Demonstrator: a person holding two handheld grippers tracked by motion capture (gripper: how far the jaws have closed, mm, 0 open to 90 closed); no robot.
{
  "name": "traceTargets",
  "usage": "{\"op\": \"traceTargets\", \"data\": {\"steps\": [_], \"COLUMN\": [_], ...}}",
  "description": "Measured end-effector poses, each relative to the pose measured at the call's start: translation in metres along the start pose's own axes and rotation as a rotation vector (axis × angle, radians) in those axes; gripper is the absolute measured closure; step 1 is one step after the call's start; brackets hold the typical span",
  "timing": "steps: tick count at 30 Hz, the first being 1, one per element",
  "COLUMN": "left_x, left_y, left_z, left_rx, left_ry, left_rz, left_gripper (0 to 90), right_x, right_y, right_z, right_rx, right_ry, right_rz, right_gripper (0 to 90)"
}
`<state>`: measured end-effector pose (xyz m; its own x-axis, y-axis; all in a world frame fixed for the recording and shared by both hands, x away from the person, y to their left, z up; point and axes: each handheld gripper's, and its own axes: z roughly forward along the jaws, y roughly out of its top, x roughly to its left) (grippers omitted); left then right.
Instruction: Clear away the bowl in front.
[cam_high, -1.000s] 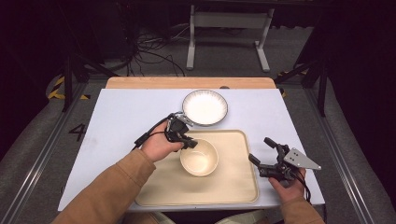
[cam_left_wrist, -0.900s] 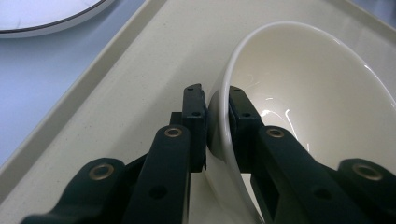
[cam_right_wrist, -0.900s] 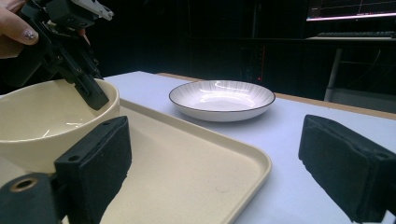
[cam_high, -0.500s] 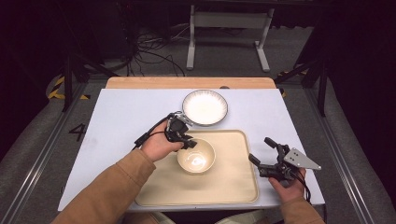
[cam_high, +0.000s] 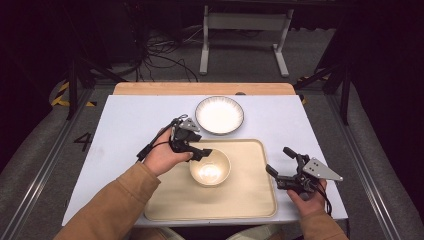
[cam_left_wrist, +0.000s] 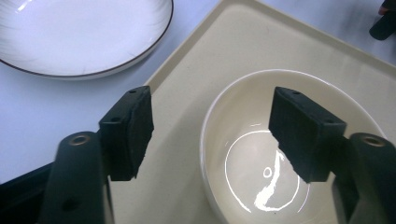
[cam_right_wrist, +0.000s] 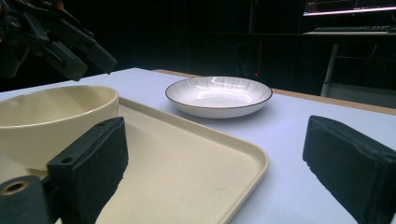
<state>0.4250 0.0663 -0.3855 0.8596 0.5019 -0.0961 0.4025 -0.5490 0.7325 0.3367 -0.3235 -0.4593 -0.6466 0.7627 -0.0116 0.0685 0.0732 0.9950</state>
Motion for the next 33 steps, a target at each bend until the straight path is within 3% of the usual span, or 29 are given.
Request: {"op": "traceTargets", "data": {"steps": [7, 18, 33], "left_x": [-0.003, -0.007, -0.001], "left_y": [-0.009, -0.033, -0.063], "left_z": [-0.018, -0.051, -0.082], "left_rx": [-0.053, -0.133, -0.183], "left_ry": [0.025, 0.063, 0.106], "left_rz": [0.017, 0.04, 0.008], "left_gripper": [22.1, 19.7, 17.7], "right_x": [-0.001, -0.002, -0.002], "right_y": [0.0, 0.0, 0.0], "right_z": [0.0, 0.0, -0.001], "right_rx": [-0.001, -0.001, -0.006], "right_ry": [-0.001, 0.004, 0.011], "right_rz": [0.01, 0.019, 0.024], "right_gripper": [5.7, 5.5, 5.2]}}
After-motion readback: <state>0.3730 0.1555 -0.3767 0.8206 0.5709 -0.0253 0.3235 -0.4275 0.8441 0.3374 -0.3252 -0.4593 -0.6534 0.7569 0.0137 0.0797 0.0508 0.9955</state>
